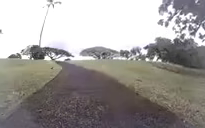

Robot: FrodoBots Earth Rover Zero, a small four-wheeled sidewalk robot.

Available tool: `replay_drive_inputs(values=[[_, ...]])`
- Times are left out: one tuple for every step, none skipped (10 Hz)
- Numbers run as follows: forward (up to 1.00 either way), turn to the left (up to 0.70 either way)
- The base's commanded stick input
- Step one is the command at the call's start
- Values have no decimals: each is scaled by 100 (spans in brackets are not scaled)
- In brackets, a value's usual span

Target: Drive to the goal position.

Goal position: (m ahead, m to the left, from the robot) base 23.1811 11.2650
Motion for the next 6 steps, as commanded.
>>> replay_drive_inputs(values=[[85,0],[85,0],[85,3],[85,16],[85,32],[85,26]])
